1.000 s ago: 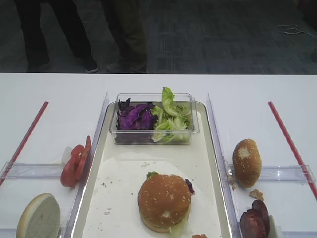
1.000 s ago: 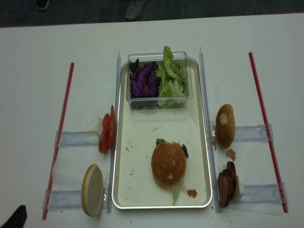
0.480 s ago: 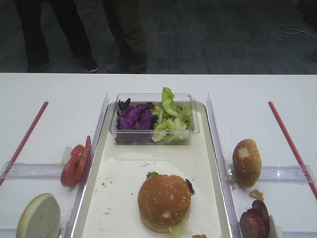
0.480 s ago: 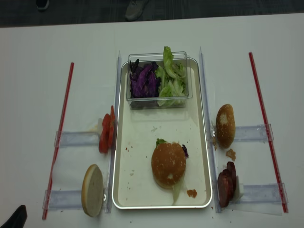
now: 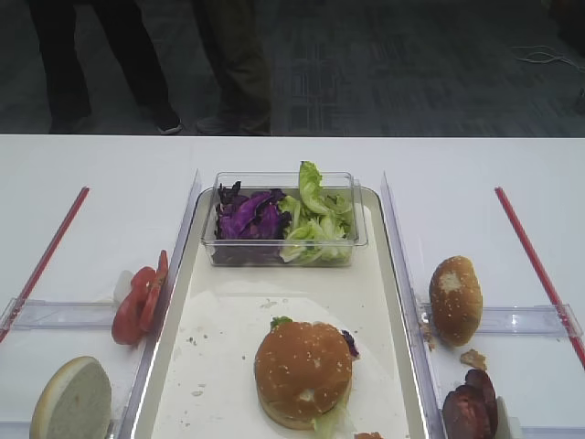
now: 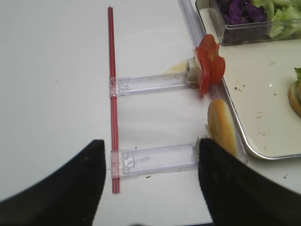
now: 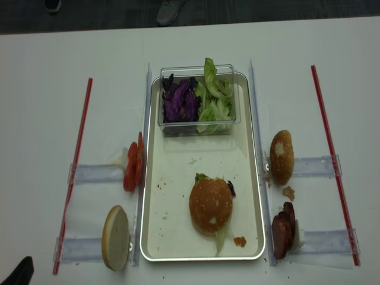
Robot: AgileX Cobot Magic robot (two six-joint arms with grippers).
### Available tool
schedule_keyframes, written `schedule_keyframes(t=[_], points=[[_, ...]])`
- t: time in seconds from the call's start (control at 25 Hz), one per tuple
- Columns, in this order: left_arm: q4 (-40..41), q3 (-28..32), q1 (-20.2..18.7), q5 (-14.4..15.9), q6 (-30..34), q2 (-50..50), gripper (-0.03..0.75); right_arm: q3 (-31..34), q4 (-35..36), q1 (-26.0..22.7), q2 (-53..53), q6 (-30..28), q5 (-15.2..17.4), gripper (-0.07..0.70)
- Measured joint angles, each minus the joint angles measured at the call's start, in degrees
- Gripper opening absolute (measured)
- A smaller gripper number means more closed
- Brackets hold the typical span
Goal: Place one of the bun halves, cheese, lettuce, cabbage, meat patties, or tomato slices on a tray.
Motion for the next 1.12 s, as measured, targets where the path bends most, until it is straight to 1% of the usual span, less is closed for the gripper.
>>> schedule_keyframes(t=[1.12], points=[[0.0,0.0,0.0,0.0,0.0,0.0,0.41,0.0,0.0,0.0,0.0,0.0,0.0,0.498]])
